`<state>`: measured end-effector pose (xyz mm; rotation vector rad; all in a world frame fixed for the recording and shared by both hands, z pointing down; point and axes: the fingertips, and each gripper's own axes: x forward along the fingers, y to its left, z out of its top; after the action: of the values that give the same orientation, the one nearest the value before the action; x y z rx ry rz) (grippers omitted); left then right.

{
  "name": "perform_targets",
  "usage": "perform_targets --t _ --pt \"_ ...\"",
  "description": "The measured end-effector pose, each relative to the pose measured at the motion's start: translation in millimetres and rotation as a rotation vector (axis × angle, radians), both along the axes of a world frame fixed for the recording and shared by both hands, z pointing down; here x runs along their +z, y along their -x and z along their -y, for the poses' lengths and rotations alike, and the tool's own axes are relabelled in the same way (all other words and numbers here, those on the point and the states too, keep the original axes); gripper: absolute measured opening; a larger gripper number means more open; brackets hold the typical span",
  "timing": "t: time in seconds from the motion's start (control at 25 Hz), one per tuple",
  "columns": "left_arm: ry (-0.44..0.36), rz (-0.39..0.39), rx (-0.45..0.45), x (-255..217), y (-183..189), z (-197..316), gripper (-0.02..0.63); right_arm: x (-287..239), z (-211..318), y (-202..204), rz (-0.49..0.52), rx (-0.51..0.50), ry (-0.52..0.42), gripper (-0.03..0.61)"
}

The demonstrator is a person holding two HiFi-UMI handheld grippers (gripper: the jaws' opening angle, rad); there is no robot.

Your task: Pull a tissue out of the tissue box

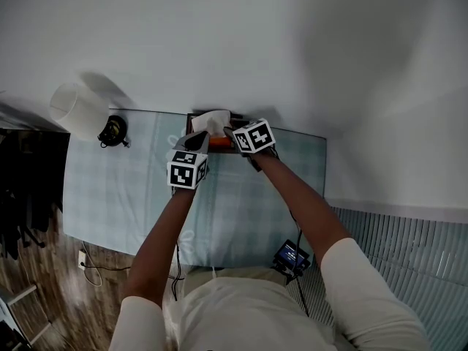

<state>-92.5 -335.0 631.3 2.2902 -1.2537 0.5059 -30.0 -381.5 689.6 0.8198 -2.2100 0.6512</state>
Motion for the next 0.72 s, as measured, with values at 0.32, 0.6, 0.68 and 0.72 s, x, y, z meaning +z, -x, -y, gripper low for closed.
perform_targets --t 0.32,0.6,0.68,0.72 --pt "0.005 -0.026 0.005 1.3 -4.4 0.7 0.008 25.1 7.3 6.1 -0.085 -0.027 0.058 0.164" --pt "0.008 -0.026 -0.010 2.4 3.9 2.8 0.006 28.0 6.7 -2.7 -0.121 -0.047 0.066 0.018" --pt "0.013 -0.024 -0.019 3.6 5.5 2.8 0.008 26.9 3.5 -3.8 -0.104 -0.044 0.068 0.015" --pt "0.014 -0.022 -0.021 4.3 5.9 2.4 0.008 25.7 1.7 -4.0 -0.095 -0.040 0.065 0.015"
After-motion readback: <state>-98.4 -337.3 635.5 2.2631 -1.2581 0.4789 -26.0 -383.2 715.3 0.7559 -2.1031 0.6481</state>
